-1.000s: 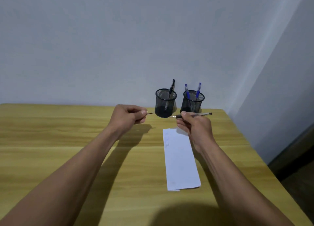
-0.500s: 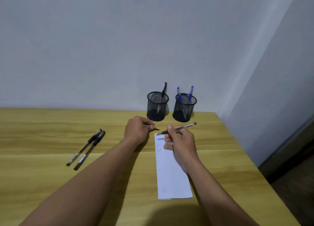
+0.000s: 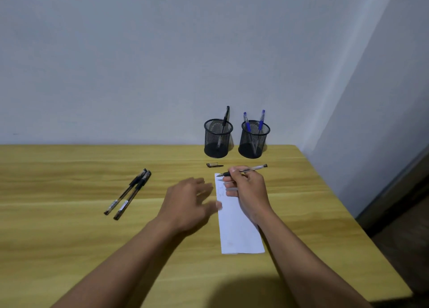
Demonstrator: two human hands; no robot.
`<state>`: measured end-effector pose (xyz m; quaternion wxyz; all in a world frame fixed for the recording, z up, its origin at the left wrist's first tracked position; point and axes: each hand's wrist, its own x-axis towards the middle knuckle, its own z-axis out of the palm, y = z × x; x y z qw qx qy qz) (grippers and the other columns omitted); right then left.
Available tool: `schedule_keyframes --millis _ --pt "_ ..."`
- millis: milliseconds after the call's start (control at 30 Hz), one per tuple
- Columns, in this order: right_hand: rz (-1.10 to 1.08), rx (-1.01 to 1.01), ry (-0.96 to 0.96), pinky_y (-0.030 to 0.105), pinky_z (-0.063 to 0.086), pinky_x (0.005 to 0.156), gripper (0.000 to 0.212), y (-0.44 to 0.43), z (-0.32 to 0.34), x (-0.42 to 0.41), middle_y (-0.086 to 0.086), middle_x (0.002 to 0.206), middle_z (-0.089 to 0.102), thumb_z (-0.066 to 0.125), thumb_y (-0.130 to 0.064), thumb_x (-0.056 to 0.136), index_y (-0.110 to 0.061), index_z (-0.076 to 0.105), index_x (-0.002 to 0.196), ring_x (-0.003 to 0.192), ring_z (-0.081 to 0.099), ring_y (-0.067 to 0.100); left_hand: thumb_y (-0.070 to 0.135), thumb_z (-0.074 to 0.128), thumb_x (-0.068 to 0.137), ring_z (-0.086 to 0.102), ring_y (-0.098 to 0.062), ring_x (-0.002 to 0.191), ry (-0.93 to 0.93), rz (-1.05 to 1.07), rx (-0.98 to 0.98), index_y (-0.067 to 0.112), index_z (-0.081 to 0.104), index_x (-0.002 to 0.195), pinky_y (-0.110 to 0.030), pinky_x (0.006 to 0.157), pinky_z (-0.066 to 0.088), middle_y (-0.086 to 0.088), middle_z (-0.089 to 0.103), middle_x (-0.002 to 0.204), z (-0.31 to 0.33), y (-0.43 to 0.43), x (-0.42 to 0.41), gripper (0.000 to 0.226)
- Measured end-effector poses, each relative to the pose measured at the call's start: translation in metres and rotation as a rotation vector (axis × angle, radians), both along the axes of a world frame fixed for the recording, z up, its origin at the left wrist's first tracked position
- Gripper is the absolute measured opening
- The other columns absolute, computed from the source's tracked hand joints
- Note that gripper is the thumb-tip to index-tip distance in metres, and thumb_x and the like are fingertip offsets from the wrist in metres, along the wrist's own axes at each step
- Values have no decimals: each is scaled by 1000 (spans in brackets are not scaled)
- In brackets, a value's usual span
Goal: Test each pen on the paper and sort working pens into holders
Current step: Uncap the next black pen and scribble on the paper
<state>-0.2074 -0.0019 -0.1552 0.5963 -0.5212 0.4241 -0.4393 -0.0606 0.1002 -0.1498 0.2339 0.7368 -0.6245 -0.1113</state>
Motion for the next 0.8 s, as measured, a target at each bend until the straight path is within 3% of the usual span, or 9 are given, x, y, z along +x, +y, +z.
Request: schedule_keyframes --millis 67,167,300,433,533,700,800 --pt "25 -52 71 28 57 61 14 4 1 -3 11 79 74 67 -15 97 -2 71 99 71 68 16 72 54 78 38 -27 141 -120 -43 96 36 61 128 -49 111 32 1 51 145 -2 11 -7 62" --pt "51 -133 170 33 54 59 12 11 1 -8 9 72 72 70 -14 94 -2 70 93 67 66 18 71 52 83 18 -26 151 -117 -19 123 41 51 139 -53 119 15 2 34 159 -7 15 -8 63" --pt "70 -233 357 34 52 55 12 24 0 -21 2 65 70 69 -19 92 -12 67 82 58 64 14 73 50 83 15 -24 152 -126 -15 139 44 47 141 -55 120 12 3 28 161 -11 15 -8 66" --pt "35 -272 479 40 56 62 17 35 -4 -26 1 66 73 69 -25 92 -13 69 80 61 69 14 73 50 82 14 -26 152 -121 -8 148 44 46 143 -57 119 10 2 27 162 -13 14 -9 68" --pt "25 -270 493 40 56 64 20 37 -4 -26 -1 62 72 70 -26 92 -11 68 79 60 69 11 72 52 82 13 -27 152 -107 -2 159 43 46 143 -58 119 9 1 27 162 -12 14 -10 68" --pt "41 -274 524 44 58 64 18 36 -5 -24 2 65 72 70 -25 92 -12 68 79 67 72 24 70 54 81 13 -28 152 -99 1 167 43 48 142 -60 119 9 0 27 162 -10 13 -11 67" --pt "27 -267 502 39 54 57 20 34 -7 -24 1 66 73 70 -29 93 -12 69 81 58 67 15 70 55 81 13 -29 152 -105 -2 186 43 48 141 -61 119 10 0 27 162 -7 12 -11 66"
